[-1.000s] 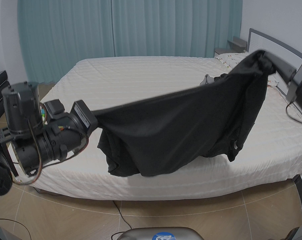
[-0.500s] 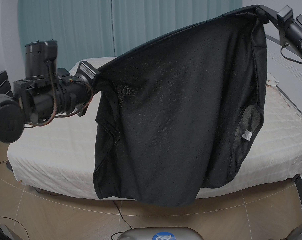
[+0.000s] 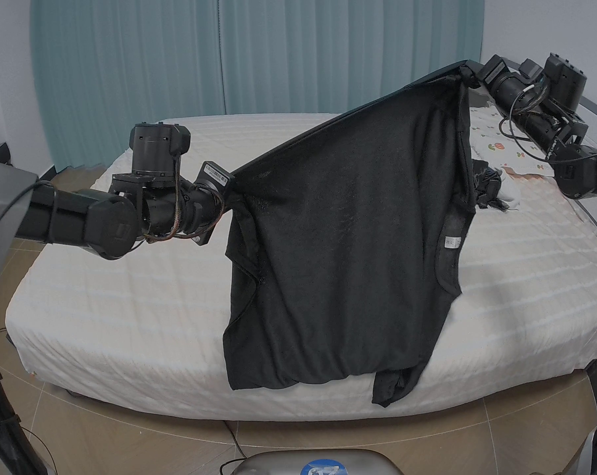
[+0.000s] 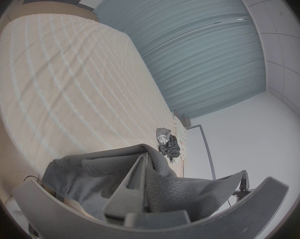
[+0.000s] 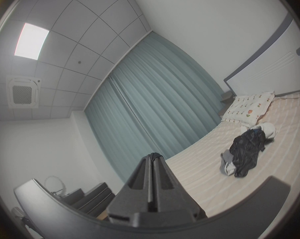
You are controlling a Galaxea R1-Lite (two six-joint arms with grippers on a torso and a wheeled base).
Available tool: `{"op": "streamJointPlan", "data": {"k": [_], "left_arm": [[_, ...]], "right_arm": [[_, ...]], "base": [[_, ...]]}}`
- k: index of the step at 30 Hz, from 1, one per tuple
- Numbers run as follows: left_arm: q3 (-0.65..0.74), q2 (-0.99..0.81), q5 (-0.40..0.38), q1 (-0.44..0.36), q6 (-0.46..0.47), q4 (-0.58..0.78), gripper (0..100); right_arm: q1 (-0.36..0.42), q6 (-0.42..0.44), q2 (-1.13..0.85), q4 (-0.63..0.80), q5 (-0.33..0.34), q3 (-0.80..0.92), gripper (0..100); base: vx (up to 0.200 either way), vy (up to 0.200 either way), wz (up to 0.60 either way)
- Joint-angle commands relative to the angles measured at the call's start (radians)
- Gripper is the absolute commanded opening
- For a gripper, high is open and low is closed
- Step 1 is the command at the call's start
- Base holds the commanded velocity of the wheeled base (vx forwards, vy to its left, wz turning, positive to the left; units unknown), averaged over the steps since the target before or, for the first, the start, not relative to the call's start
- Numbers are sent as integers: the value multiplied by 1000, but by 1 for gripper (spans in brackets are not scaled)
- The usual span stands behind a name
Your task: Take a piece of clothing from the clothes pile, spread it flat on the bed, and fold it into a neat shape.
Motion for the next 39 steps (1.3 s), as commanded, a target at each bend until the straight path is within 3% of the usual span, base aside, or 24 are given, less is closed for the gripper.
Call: {"op": "streamJointPlan", "data": {"k": [1, 5, 8, 14, 19, 26, 27, 28, 39], "left_arm": [[-50, 101, -1, 6, -2, 1, 0], [-139, 189, 11, 8, -5, 1, 0], [-179, 233, 13, 8, -2, -8, 0], [-277, 316, 28, 8, 1, -12, 0], [-380, 397, 82, 8, 0, -5, 0], [-403, 442, 96, 11, 1, -5, 0], [-403, 442, 96, 11, 1, -5, 0], [-429, 457, 97, 17, 0, -2, 100], [-527, 545, 191, 37, 7, 14, 100]], "right_arm": [[9, -22, 91, -22, -5, -29, 0], [41, -50, 168, -51, -48, -8, 0], [50, -90, 240, -139, -94, -9, 0], [47, -148, 312, -180, -148, -22, 0], [43, -146, 370, -203, -159, -49, 0], [40, -148, 468, -201, -176, -118, 0], [40, -148, 468, -201, -176, -118, 100], [40, -148, 507, -197, -174, -157, 100], [-8, -148, 651, -149, -174, -129, 100]], "base": [[200, 0, 0], [200, 0, 0], [0, 0, 0], [0, 0, 0], [0, 0, 0], [0, 0, 0], [0, 0, 0], [0, 0, 0], [0, 0, 0]]}}
